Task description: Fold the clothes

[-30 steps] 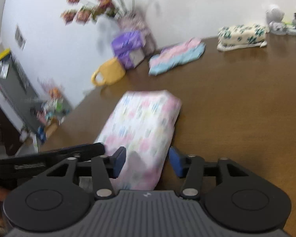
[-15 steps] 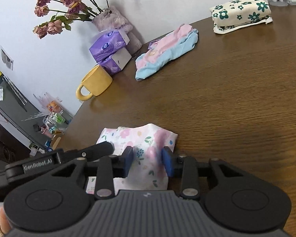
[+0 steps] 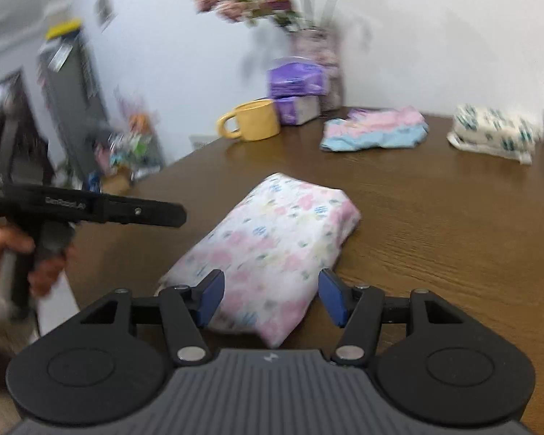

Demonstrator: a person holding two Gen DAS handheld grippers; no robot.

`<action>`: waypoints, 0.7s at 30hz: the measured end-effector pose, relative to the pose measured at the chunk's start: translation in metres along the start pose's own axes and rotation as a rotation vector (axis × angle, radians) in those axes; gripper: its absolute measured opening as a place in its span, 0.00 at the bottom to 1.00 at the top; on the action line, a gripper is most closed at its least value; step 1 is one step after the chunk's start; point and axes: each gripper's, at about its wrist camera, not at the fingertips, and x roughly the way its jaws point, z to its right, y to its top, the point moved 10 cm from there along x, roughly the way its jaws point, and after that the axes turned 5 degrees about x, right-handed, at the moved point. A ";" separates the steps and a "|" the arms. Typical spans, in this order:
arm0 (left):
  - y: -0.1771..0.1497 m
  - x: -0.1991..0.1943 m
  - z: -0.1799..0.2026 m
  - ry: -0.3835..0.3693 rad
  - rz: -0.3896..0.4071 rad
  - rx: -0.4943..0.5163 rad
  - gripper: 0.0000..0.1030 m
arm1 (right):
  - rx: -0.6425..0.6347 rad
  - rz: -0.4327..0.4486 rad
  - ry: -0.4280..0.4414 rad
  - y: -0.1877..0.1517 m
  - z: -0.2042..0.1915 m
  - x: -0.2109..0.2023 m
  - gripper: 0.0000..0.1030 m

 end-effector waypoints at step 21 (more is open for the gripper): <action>-0.052 0.028 0.037 0.008 -0.187 0.609 0.18 | -0.890 -0.080 -0.185 -0.034 -0.096 0.043 0.48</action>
